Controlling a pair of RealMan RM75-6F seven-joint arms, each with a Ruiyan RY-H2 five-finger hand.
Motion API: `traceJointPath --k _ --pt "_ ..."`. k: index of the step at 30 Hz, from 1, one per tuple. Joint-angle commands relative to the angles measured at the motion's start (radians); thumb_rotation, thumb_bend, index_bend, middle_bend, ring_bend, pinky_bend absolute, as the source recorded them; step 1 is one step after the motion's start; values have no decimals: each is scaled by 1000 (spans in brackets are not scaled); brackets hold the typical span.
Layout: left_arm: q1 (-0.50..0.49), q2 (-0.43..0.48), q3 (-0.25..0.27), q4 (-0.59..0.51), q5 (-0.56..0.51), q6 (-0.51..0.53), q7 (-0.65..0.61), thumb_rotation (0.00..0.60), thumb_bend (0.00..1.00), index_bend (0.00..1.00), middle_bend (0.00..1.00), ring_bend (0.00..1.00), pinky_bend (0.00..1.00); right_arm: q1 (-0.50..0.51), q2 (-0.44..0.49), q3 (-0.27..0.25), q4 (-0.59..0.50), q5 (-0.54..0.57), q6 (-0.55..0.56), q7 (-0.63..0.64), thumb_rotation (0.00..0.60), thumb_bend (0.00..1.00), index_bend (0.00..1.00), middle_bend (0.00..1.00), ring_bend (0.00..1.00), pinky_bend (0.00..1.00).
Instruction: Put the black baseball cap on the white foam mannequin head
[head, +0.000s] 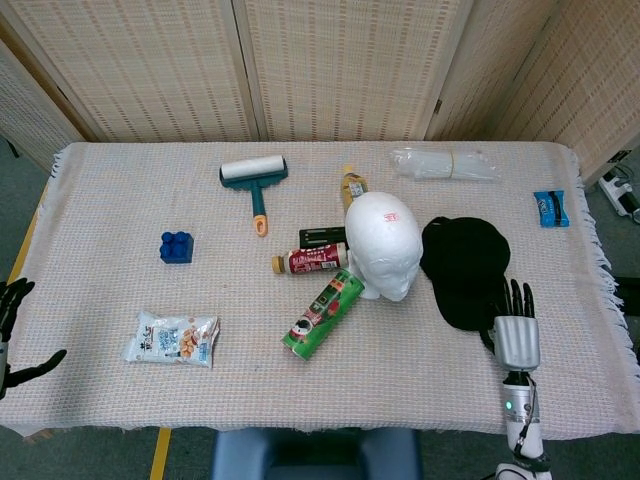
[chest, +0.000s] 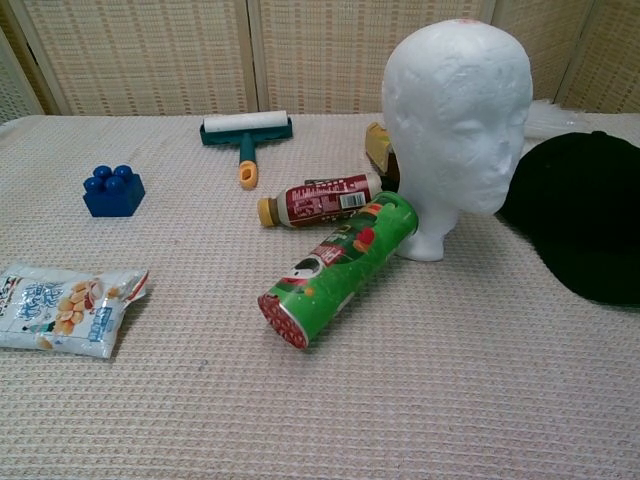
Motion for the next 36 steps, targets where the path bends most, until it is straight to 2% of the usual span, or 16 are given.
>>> traceJointPath --k 1,15,27,36 --pt "0 0 -1 0 0 2 -1 600 78 147 132 57 181 8 -2 5 2 5 -3 -4 600 201 455 0 0 0" --pt "6 -5 -13 5 -3 22 -3 600 78 148 138 64 183 47 -1 41 -17 34 14 33 600 235 455 0 0 0" --pt "10 -17 -24 10 -8 39 9 600 77 148 145 70 189 95 17 78 -56 63 13 57 600 386 465 0 0 0" --pt "12 -19 -25 8 -5 42 11 600 78 147 147 71 189 95 25 82 -73 66 32 69 600 400 545 22 0 0"
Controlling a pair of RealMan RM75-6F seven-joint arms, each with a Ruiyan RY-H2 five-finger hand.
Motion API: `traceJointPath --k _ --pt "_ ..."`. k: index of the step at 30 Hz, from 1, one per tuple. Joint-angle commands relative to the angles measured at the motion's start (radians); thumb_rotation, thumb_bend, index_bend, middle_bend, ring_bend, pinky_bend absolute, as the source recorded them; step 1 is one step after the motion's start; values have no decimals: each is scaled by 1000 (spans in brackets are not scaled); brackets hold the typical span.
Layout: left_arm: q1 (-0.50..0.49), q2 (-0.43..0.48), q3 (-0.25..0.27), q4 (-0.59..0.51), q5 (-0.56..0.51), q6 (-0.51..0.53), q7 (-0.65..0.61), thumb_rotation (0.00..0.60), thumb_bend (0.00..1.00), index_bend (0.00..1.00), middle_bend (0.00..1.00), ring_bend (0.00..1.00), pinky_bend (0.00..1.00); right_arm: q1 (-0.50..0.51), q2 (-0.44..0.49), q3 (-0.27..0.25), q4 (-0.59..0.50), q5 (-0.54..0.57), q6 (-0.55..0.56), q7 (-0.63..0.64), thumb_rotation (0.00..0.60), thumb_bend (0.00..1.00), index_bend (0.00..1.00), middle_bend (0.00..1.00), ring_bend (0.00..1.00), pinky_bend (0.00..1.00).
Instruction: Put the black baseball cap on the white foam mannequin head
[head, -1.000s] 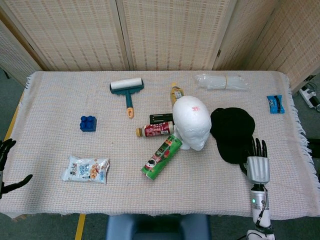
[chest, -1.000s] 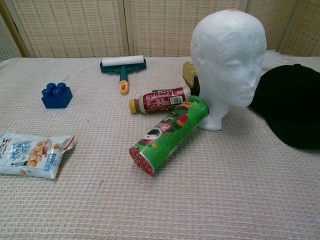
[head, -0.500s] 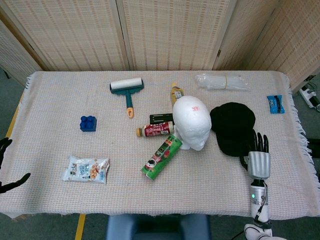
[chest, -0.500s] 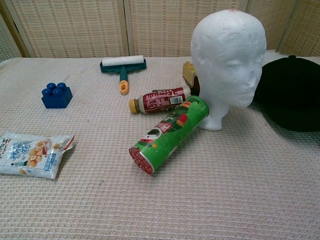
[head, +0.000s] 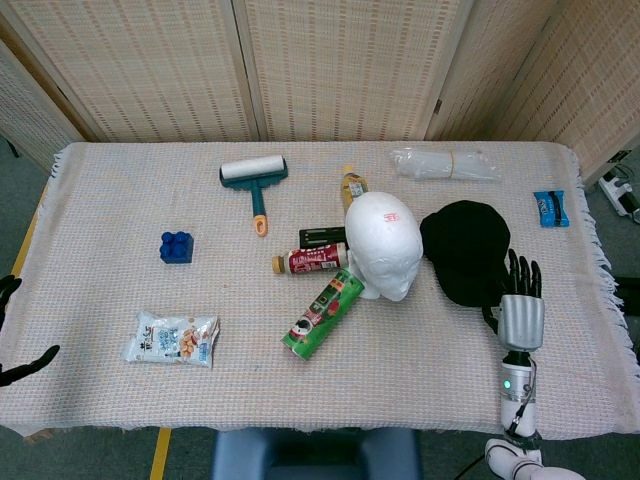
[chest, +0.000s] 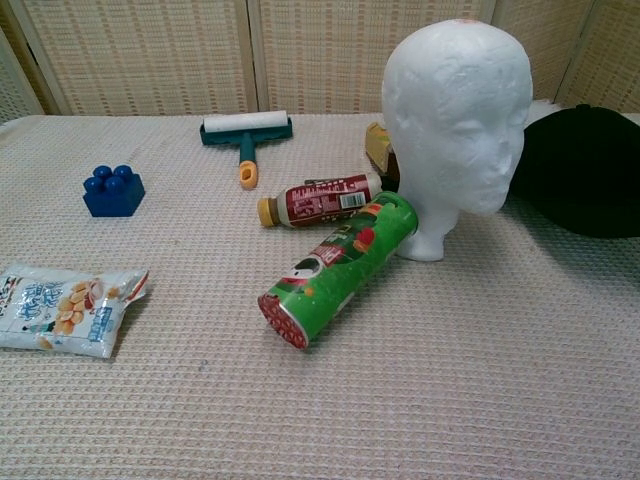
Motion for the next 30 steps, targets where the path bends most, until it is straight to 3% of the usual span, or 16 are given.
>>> traceJointPath --k 1,7,18,24,30 --pt "0 0 0 0 0 0 0 600 78 146 147 71 189 0 1 0 0 0 1 0 600 404 560 29 0 0" --pt "2 -2 -4 1 -1 8 -1 600 78 143 147 73 190 3 7 11 -16 10 6 16 600 427 643 66 0 0" --pt "7 3 -8 0 2 19 -7 600 78 141 145 73 190 32 53 65 -93 30 112 60 600 442 685 89 0 0" --pt "9 5 -6 -4 8 22 -4 600 78 140 143 73 190 66 131 126 -204 53 173 58 600 443 697 97 0 0" --pt "9 2 -4 -6 11 21 3 600 78 140 142 73 189 81 222 151 -360 44 220 1 600 442 699 98 0 0"
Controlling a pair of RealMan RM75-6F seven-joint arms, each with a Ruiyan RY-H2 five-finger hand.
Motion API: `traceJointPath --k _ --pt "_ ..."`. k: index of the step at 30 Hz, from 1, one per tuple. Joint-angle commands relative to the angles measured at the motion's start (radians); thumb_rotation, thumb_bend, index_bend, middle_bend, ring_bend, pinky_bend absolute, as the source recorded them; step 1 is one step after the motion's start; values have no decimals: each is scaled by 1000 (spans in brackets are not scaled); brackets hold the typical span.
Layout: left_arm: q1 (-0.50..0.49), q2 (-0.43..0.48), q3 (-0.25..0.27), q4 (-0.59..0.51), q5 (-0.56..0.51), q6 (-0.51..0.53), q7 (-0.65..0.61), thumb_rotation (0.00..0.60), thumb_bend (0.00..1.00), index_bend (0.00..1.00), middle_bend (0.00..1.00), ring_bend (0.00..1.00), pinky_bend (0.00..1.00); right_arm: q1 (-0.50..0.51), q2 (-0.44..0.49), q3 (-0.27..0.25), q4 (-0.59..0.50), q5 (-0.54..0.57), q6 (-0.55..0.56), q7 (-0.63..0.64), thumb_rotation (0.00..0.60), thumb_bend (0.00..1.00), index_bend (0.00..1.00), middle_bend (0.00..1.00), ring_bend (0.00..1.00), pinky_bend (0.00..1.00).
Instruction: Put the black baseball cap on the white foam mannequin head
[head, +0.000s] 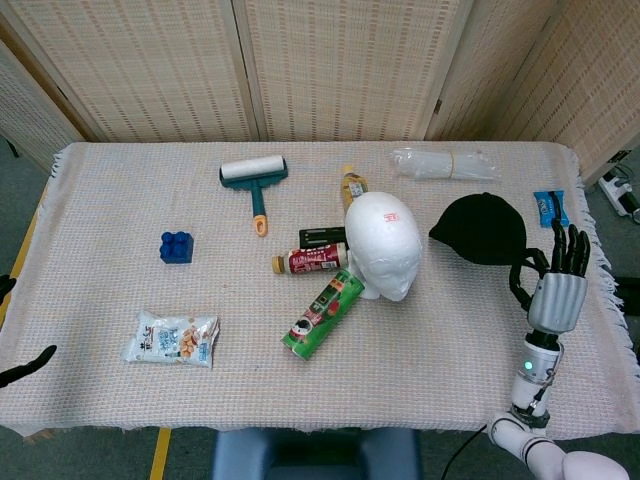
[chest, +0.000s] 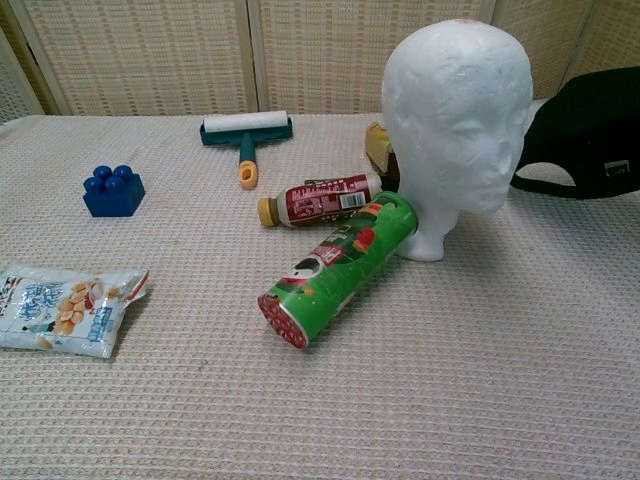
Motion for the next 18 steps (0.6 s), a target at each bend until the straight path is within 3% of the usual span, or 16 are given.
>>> traceJointPath --k 1,18 --pt "0 -1 2 -1 2 -1 3 600 78 140 142 73 189 17 70 23 -116 -9 41 -52 600 441 700 98 0 0" --pt "-2 -11 6 5 -5 -17 29 600 78 140 142 73 190 173 314 160 -629 -107 114 -399 600 443 703 106 0 0"
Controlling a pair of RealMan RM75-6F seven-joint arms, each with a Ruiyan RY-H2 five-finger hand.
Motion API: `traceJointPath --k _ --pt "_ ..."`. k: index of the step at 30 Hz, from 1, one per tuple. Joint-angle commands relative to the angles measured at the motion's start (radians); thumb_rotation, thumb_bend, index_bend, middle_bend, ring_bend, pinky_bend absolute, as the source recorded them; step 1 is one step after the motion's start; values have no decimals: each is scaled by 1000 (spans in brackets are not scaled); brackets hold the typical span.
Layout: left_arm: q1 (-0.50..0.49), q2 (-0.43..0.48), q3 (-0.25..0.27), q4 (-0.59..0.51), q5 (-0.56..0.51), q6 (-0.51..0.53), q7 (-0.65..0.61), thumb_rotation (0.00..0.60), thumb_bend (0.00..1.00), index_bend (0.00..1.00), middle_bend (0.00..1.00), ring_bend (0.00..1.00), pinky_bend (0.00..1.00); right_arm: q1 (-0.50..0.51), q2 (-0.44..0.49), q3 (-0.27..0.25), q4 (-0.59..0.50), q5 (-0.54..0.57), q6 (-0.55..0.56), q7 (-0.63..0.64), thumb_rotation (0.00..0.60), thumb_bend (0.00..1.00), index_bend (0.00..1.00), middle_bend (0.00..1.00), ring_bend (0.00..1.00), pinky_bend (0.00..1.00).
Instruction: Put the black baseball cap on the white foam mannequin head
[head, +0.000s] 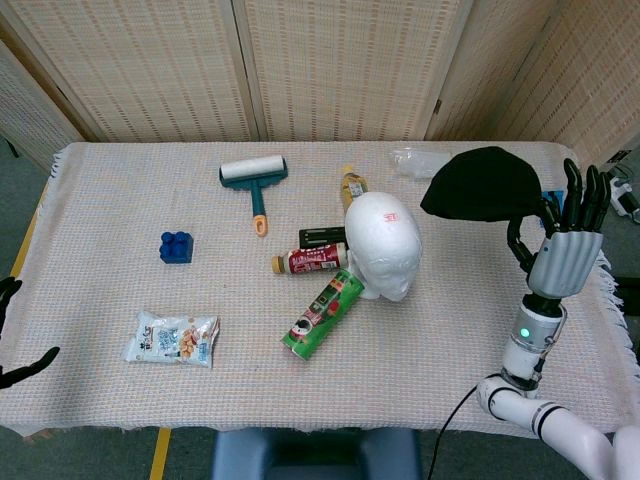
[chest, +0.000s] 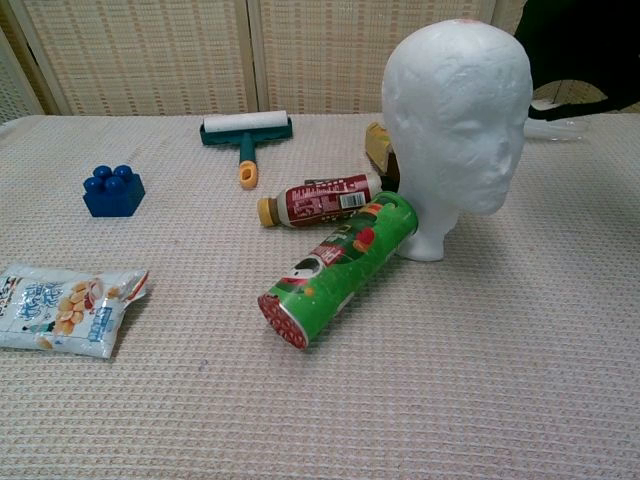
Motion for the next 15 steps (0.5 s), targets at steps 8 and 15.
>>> traceJointPath --k 8,15 --pt "-3 -9 5 3 0 -10 18 600 78 139 142 73 190 155 83 69 -192 -79 -42 -208 600 442 704 107 0 0" --pt "-3 -8 -3 5 -8 -7 13 600 79 140 140 73 190 202 38 19 -185 -125 -58 -269 600 440 703 109 0 0"
